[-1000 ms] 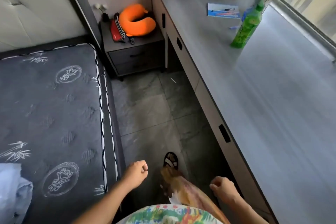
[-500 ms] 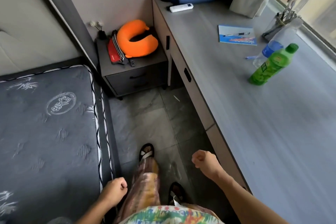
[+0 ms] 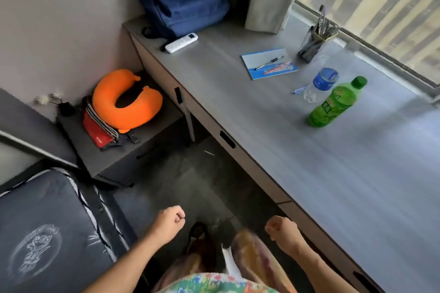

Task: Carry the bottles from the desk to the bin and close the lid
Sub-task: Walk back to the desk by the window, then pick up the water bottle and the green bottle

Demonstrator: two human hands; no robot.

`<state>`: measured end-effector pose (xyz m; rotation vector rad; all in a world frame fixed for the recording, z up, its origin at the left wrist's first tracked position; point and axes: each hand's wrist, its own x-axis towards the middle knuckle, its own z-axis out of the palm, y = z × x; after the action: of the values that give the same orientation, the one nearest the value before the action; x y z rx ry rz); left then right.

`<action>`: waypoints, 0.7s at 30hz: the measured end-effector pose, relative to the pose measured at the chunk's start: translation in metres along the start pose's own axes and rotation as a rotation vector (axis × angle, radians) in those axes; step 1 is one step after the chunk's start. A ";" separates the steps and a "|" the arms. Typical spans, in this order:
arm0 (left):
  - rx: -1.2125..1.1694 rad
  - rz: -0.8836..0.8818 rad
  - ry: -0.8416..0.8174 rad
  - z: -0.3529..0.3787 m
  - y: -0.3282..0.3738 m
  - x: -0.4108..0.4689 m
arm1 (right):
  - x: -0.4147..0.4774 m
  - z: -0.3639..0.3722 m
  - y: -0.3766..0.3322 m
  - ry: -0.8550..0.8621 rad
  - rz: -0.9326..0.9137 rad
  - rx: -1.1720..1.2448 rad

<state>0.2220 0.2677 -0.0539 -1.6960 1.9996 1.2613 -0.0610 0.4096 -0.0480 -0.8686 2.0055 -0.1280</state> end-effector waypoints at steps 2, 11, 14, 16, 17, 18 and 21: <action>-0.008 0.084 0.000 -0.016 0.026 0.022 | 0.001 -0.005 -0.005 0.049 0.026 0.036; 0.078 0.414 -0.083 -0.041 0.151 0.104 | 0.041 -0.066 -0.031 0.383 0.047 0.378; 0.083 0.466 -0.075 -0.045 0.193 0.128 | 0.064 -0.100 -0.039 0.509 0.052 0.568; 0.113 0.501 -0.081 -0.050 0.221 0.144 | 0.077 -0.122 -0.041 0.588 0.075 0.679; 0.128 0.515 -0.084 -0.051 0.235 0.151 | 0.083 -0.133 -0.041 0.628 0.089 0.727; 0.138 0.527 -0.084 -0.053 0.248 0.158 | 0.090 -0.143 -0.040 0.671 0.102 0.762; 0.133 0.542 -0.048 -0.055 0.281 0.180 | 0.109 -0.171 -0.040 0.786 0.110 0.812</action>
<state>-0.0641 0.0926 -0.0114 -1.0845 2.5472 1.2598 -0.2096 0.2710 -0.0109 -0.1634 2.3642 -1.2831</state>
